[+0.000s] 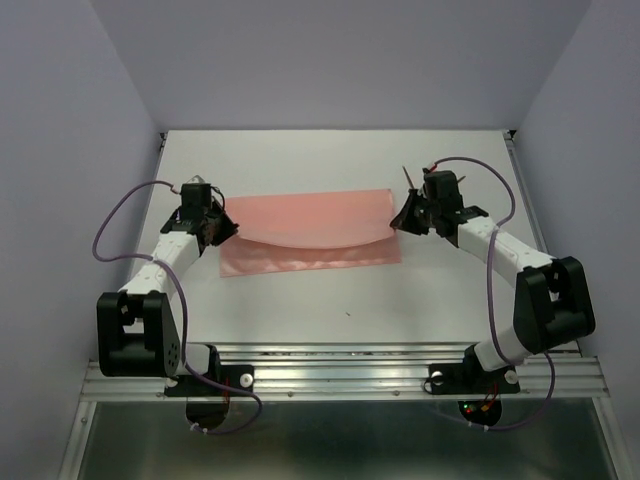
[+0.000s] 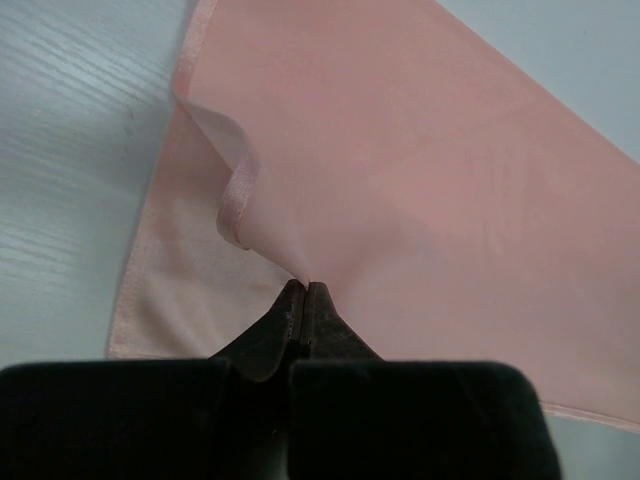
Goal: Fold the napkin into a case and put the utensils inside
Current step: Fold and flatten the napkin at the center of the board.
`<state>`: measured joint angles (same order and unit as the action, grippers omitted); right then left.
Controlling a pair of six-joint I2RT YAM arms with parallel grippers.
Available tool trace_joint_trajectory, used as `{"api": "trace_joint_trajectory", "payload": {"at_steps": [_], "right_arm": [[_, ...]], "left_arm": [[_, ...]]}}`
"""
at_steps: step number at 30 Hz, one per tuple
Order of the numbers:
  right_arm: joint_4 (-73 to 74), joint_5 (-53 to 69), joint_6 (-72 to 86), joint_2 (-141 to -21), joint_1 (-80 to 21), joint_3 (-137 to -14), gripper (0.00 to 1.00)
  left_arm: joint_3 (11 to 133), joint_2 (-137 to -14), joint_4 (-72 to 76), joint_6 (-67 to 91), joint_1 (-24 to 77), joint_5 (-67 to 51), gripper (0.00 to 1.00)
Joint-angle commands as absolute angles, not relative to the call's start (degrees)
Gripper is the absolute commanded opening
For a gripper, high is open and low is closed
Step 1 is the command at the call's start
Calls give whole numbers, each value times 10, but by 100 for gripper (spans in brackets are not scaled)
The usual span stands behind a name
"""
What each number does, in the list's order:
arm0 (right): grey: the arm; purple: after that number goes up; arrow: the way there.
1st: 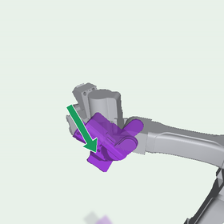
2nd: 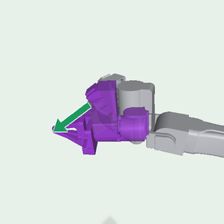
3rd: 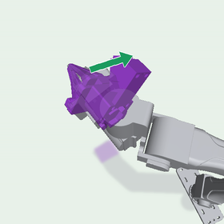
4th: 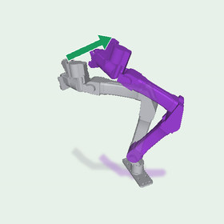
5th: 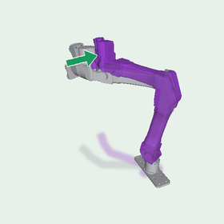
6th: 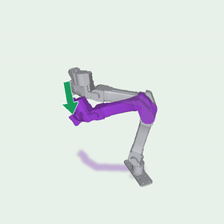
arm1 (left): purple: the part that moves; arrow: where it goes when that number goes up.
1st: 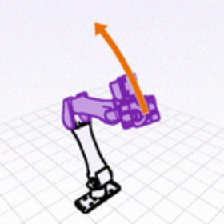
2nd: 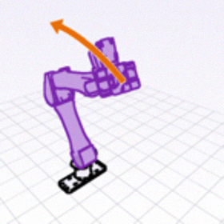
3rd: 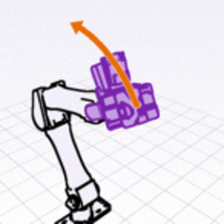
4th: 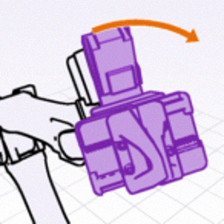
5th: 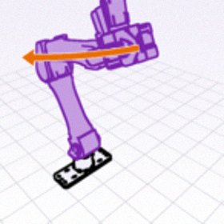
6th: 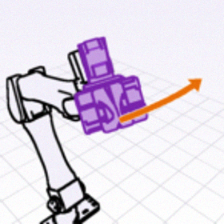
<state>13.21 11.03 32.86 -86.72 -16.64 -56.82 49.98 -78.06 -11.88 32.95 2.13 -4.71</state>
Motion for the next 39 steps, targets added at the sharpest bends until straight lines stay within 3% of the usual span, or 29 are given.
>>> {"api": "trace_joint_trajectory", "payload": {"at_steps": [1,39], "right_arm": [[103,113,332,-833,-172,-552,1],[77,91,328,-839,-178,-462,1]], "left_arm": [[476,-751,-96,342,23,-51,0],[369,-723,-68,353,27,-44,0]]}}
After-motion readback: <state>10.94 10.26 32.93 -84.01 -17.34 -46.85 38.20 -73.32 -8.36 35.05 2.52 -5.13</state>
